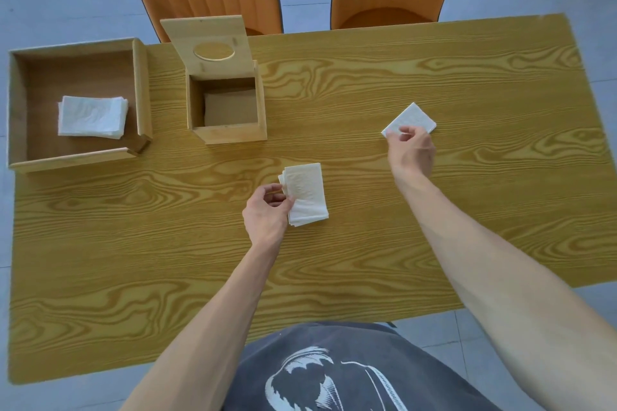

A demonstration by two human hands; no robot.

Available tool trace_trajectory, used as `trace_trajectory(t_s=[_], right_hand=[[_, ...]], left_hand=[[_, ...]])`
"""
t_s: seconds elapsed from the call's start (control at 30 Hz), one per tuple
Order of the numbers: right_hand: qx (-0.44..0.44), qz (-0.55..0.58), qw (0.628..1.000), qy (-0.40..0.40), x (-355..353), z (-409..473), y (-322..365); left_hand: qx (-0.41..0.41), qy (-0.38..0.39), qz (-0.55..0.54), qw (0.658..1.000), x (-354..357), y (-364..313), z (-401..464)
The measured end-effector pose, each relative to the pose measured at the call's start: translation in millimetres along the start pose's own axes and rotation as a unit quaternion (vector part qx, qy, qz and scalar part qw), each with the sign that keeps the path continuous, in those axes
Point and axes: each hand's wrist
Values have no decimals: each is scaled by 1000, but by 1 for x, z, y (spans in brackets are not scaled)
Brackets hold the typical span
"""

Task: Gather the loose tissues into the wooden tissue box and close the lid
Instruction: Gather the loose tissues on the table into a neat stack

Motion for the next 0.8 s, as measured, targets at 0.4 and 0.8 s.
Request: trace_trajectory(t_s=[0.4,0.8], right_hand=[[155,-43,987,-19,2,34,-2],[168,93,981,-36,2,21,-2]], left_hand=[[2,1,0,1000,0,-1,-1],[1,3,6,1000,0,1,1]])
Point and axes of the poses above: each hand's wrist, its own z-axis towards the middle knuckle, its own x-axis out of the palm, y = z × x, and after that the axes turned 7 degrees about z, right-handed
